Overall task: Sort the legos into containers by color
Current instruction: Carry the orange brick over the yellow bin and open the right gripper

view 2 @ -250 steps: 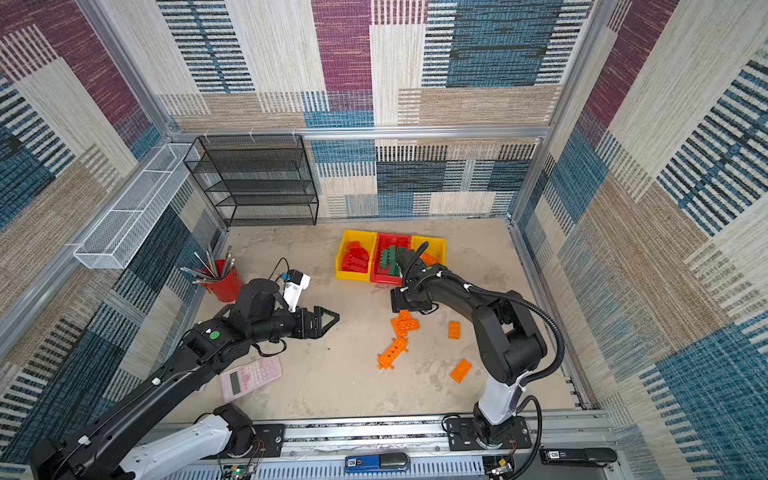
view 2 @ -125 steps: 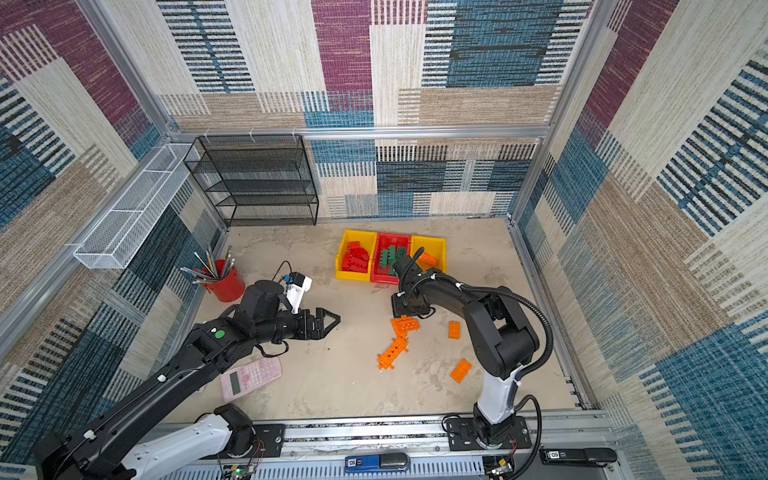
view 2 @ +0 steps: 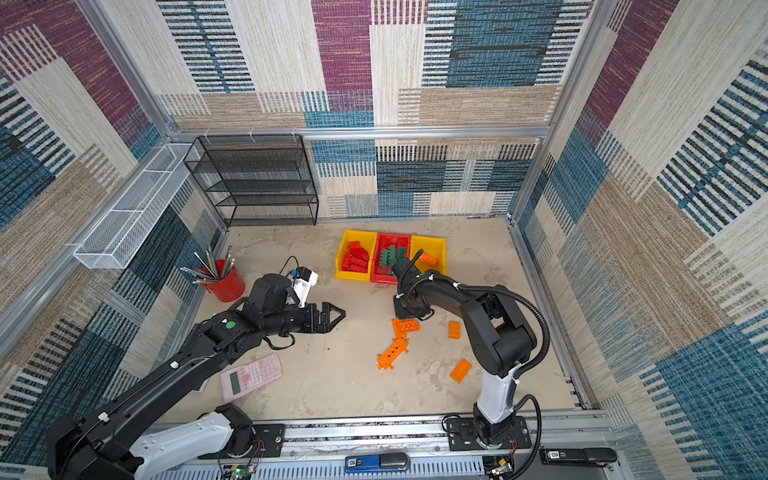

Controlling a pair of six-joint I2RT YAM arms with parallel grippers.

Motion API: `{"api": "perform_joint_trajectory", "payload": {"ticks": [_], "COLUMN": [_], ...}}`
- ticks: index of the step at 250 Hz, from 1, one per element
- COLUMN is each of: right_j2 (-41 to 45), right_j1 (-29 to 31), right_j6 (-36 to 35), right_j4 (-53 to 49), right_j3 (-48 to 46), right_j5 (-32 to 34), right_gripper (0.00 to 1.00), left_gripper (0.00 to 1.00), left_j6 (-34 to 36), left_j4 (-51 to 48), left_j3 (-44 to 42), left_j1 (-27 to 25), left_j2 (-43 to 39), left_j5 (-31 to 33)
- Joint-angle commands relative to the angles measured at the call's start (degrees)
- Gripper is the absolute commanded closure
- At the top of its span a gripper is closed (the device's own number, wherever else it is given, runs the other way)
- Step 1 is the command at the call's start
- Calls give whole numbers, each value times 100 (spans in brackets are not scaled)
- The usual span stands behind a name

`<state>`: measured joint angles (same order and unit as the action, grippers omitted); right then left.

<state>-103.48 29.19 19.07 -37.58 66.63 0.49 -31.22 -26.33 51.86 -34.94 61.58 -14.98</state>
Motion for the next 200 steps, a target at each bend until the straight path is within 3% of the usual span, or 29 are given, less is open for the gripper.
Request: {"api": "perform_joint_trajectory", "payload": {"ticks": [1, 79, 138, 200], "right_j2": [168, 71, -452, -1139], "right_j1": [-1, -463, -1029, -1231], "right_j6": [82, -51, -238, -325], "right_j4": [-135, -535, -504, -612], "right_j3": [285, 1614, 2377, 3227], "right_j5": [299, 451, 404, 460], "right_gripper": [63, 63, 63, 62], "left_gripper": [0, 0, 0, 0], "left_j6": [355, 787, 1038, 1204], "left_j4": [217, 219, 211, 154], "left_j3": [187, 923, 1466, 1875], "left_j1": [0, 13, 110, 284], "left_j2": [144, 827, 1392, 1848], "left_j5": [-2, -185, -466, -774]}}
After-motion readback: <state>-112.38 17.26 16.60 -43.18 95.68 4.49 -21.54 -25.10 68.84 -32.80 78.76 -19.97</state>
